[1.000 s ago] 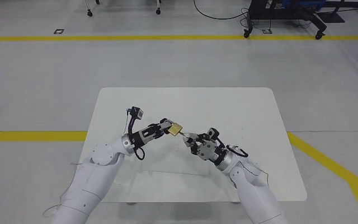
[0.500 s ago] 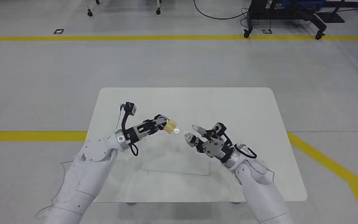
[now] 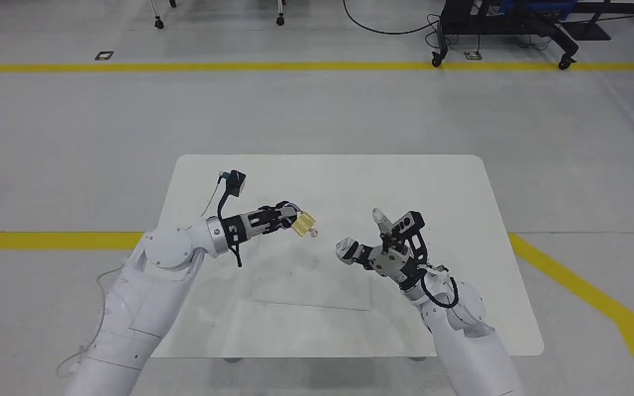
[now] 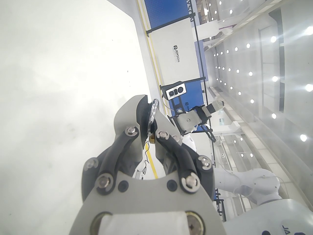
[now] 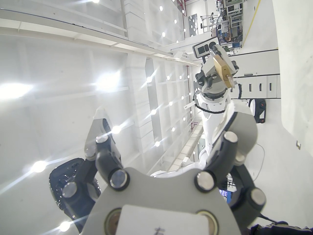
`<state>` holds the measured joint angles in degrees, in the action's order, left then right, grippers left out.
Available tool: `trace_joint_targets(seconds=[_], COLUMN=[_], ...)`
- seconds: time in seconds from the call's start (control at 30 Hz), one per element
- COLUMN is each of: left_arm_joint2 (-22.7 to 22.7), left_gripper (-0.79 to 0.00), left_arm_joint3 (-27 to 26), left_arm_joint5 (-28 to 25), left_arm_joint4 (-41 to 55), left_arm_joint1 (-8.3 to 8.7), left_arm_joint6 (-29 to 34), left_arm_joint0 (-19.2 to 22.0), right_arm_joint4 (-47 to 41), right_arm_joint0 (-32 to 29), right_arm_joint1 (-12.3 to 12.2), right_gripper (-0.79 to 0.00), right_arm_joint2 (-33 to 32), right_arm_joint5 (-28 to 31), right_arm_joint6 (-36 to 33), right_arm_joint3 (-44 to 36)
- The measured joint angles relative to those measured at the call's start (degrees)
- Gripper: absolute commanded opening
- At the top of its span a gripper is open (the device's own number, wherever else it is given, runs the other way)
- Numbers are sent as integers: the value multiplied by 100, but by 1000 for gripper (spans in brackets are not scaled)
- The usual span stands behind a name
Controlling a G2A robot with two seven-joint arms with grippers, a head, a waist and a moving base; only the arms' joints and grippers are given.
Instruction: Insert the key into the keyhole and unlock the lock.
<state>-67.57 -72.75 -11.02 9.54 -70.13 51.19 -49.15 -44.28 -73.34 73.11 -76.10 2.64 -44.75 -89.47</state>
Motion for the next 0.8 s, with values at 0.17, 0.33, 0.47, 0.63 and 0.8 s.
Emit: trace_joint_targets(seconds=[0.17,0.33,0.47,0.63,0.8], left_arm_joint2=[214,1049,1604,1918,2023], left_gripper=[-785,-785,-785,-15,0], left_arm_joint3=[-163,50,643,1230,1444], left_arm_joint5=[127,195,110,-98,-119], left_arm_joint4=[-377,-2043,-2650,-2653,-2840], left_arm_joint1=[16,-113,-242,-390,-440], left_arm_joint6=[-337,-548,-513,-689,-597], left_arm_joint0=[7,92,386,663,848], right_arm_joint4=[0,0,0,0,0], right_arm_joint0=[0,0,0,0,0], right_arm_joint1=[0,0,0,0,0], right_gripper=[0,0,0,0,0], right_arm_joint2=[0,0,0,0,0], right_arm_joint5=[0,-1,-1,-1,-1], right_arm_joint6=[0,0,0,0,0], right_arm_joint3=[0,0,0,0,0])
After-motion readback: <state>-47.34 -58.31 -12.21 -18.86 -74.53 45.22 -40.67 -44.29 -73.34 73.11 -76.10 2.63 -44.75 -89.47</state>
